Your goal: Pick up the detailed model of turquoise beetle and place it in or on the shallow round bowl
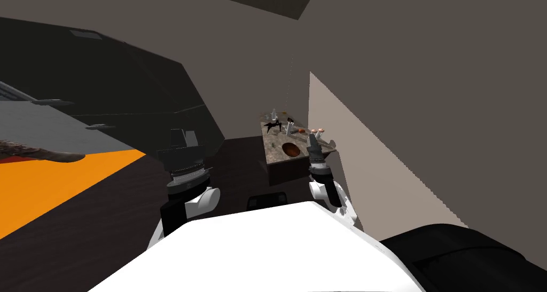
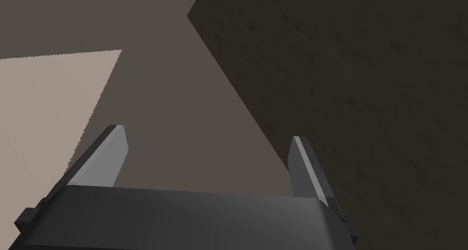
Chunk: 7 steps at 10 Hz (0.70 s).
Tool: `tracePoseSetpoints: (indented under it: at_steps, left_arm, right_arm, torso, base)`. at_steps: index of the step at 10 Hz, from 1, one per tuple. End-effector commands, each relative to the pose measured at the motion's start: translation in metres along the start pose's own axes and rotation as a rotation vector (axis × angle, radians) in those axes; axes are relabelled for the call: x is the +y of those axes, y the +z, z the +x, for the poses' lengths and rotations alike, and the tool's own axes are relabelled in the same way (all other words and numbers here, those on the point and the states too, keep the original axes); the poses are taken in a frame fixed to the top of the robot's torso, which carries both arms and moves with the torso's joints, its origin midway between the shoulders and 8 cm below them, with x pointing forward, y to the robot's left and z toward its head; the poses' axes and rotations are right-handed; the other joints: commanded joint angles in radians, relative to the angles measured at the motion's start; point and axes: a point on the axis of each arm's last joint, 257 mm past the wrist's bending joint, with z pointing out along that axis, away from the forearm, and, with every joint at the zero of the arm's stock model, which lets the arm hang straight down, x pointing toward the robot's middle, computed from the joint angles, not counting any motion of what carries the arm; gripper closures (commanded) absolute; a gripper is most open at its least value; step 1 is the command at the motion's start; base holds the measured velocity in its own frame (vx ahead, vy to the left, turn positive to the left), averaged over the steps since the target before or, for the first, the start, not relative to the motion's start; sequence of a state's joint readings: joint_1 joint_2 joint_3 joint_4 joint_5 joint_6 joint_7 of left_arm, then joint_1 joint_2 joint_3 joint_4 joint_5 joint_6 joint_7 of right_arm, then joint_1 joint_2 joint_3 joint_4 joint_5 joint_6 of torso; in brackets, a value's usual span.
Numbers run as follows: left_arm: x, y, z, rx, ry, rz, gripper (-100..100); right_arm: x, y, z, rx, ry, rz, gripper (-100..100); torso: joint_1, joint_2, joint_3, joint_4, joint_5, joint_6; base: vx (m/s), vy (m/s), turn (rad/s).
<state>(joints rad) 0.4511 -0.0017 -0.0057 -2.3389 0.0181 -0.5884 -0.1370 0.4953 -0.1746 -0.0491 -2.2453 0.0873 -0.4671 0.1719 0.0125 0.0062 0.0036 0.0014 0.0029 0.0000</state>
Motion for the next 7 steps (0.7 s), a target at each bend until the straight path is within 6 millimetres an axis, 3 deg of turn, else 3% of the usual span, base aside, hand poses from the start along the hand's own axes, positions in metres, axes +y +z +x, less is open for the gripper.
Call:
tracePoseSetpoints:
  at_steps: [1, 7]
  left_arm:
    - [0.0, 0.0, 0.0, 0.0, 0.0, 0.0, 0]
    - [0.0, 0.0, 0.0, 0.0, 0.0, 0.0, 0]
  right_arm:
    - [-0.024, -0.005, 0.004, 0.035, -0.079, 0.056, -100]
    - [-0.104, -0.036, 0.013, 0.171, -0.368, 0.244, -100]
  torso:
    - [0.0, 0.0, 0.0, 0.0, 0.0, 0.0]
    - [0.001, -0.001, -0.001, 0.0, 0.0, 0.0]
  base:
    - [-0.101, 0.218, -0.082]
    - [-0.088, 0.204, -0.087]
